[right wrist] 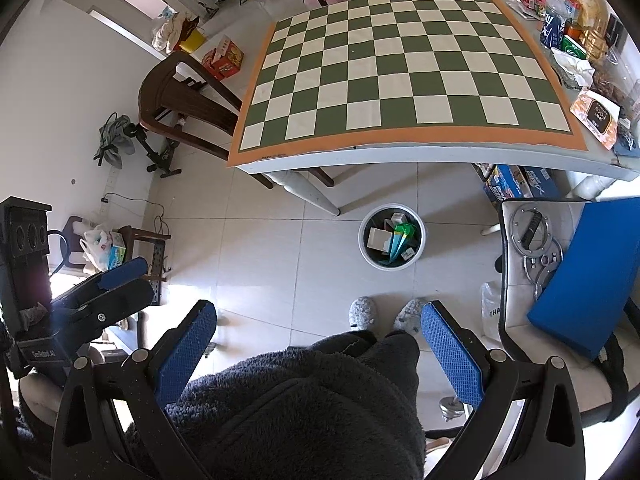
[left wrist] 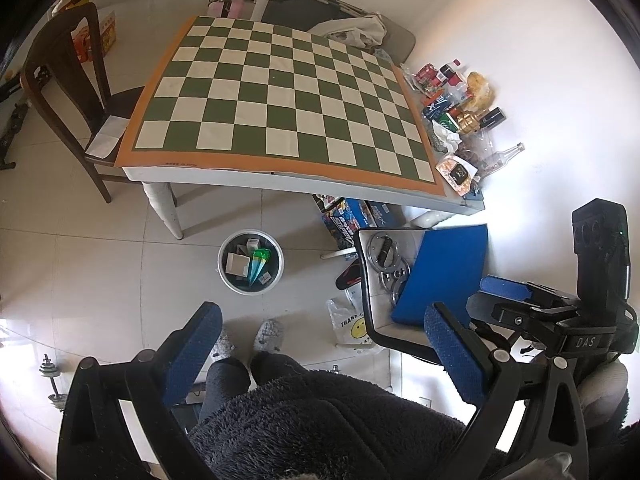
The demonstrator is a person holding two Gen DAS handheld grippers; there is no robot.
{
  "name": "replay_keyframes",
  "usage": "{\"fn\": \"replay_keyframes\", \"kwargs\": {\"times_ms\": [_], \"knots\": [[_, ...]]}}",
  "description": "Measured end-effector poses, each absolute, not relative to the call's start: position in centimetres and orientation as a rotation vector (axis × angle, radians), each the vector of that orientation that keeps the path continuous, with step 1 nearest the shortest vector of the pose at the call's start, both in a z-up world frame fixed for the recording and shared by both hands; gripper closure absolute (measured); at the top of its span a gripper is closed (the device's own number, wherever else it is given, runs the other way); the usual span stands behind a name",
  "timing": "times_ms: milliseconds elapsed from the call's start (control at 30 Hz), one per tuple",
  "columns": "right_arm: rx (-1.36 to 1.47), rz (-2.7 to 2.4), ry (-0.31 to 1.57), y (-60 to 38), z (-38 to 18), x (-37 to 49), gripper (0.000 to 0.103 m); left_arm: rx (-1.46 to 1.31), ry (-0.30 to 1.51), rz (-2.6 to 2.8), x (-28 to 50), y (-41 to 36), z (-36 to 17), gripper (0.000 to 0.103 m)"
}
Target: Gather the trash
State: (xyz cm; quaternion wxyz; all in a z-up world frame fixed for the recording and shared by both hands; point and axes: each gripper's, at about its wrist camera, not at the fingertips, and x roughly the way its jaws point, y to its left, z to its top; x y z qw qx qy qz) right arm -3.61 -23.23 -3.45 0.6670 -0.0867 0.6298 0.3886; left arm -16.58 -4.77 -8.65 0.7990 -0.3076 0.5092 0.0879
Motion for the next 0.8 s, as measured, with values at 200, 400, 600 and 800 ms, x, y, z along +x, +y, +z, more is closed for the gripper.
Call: {"fn": "replay_keyframes", "kwargs": {"times_ms": [200,400,600,800], "knots": [[-0.197,0.880,1.421,-23.34,-3.42,-3.48,0.000,-0.661,1.092,0.187,-16.43,-4.85,-8.53,0.000],[-0.195,0.878,1.422,-23.24,-3.40,-3.55,0.000,-0.660,1.093,0.185,-16.50,-4.67,-8.57,0.000],[-0.191,0.875,1.423,-23.09,-3.40,-3.63,0.000,-0.660,1.093,0.185,-16.56,-4.59,-8.61,0.000],[-0.195,0.878,1.423,-23.49,-3.46,-3.49,0.000,-0.658,1.091,0.190,-16.26,-4.99,-8.28,0.000]]}}
